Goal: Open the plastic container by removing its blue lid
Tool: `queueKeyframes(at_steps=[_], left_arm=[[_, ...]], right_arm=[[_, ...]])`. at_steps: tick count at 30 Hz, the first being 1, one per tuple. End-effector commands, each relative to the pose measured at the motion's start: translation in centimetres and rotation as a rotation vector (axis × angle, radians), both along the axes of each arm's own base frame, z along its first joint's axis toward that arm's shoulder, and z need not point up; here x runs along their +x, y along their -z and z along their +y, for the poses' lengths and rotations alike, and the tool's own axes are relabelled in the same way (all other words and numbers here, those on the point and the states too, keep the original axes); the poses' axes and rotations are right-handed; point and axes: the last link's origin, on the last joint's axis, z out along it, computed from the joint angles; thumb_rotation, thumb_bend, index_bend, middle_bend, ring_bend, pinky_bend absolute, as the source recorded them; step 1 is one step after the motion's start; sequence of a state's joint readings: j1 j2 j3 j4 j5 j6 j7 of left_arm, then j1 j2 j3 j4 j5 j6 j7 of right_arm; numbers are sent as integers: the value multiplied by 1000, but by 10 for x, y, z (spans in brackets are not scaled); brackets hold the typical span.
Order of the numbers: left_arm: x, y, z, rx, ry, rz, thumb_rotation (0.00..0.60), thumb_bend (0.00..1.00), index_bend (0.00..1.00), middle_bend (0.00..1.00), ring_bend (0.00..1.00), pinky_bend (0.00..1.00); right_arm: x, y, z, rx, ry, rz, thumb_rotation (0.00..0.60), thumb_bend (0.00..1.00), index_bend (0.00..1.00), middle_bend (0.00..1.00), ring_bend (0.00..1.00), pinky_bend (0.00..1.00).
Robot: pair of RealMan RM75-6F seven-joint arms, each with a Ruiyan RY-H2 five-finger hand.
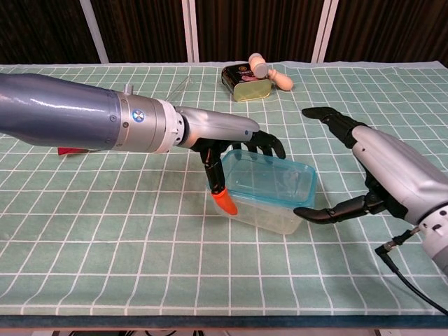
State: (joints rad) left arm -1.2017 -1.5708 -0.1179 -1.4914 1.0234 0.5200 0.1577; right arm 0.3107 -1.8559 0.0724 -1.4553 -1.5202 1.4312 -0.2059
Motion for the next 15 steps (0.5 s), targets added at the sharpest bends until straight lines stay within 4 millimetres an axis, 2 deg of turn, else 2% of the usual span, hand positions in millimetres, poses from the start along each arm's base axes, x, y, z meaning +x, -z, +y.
queueKeyframes(at_steps=[1,15], left_arm=[[0,0,0,3,2,2,600,208,253,226,256,390],[1,1,-1,4,2,12,600,91,168,167,185,337]], right_arm=[[0,0,-1,0,7,-7,600,336,0,0,0,0],[0,4,-3,6,27,-10,600,336,0,0,0,0]])
